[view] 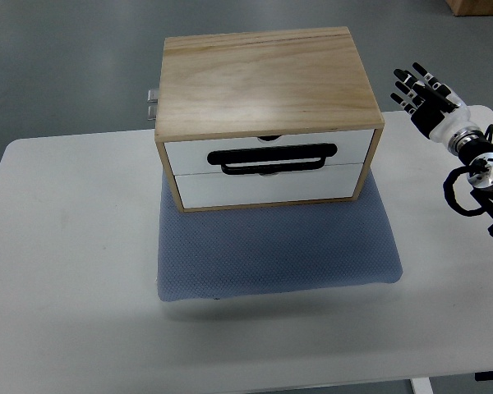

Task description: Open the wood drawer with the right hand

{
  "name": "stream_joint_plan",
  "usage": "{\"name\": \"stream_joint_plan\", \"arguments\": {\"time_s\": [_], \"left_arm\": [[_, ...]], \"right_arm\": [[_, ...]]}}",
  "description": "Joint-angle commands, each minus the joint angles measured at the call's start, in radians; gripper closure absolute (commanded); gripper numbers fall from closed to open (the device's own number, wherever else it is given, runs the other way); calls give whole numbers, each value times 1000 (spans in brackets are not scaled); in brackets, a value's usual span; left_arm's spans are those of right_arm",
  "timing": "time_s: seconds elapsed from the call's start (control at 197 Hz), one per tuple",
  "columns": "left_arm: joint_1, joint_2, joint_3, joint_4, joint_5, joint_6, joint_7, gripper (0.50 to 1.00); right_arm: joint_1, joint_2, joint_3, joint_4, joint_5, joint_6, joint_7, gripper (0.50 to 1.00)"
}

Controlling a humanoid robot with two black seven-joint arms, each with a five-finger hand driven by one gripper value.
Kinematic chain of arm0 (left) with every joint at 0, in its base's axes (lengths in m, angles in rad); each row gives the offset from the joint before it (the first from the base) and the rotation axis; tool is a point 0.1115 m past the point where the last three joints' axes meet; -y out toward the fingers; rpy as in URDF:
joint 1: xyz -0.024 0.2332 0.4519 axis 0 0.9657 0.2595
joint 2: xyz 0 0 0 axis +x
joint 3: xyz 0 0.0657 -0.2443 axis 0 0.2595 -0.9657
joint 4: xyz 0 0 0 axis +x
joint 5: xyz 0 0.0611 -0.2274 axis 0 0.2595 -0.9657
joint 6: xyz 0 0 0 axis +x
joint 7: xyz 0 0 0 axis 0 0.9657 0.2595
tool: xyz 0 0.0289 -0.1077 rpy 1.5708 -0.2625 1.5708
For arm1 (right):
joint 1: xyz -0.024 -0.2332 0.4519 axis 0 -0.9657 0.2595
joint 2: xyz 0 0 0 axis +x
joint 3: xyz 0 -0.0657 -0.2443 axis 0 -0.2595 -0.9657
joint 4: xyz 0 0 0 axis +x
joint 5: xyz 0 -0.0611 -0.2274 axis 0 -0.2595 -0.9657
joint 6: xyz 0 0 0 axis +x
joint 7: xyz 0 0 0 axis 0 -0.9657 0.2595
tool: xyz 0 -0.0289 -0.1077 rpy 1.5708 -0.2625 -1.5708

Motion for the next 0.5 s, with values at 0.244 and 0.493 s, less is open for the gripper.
{"name": "stream_joint_plan", "arguments": {"time_s": [0.244,0.493], "left_arm": [[0,0,0,1,0,0,0,500],[0,0,0,1,0,-1,0,500]], "right_arm": [[-1,-38,1,-4,3,34,1,556],[-10,-35,3,-4,9,36,3,556]]}}
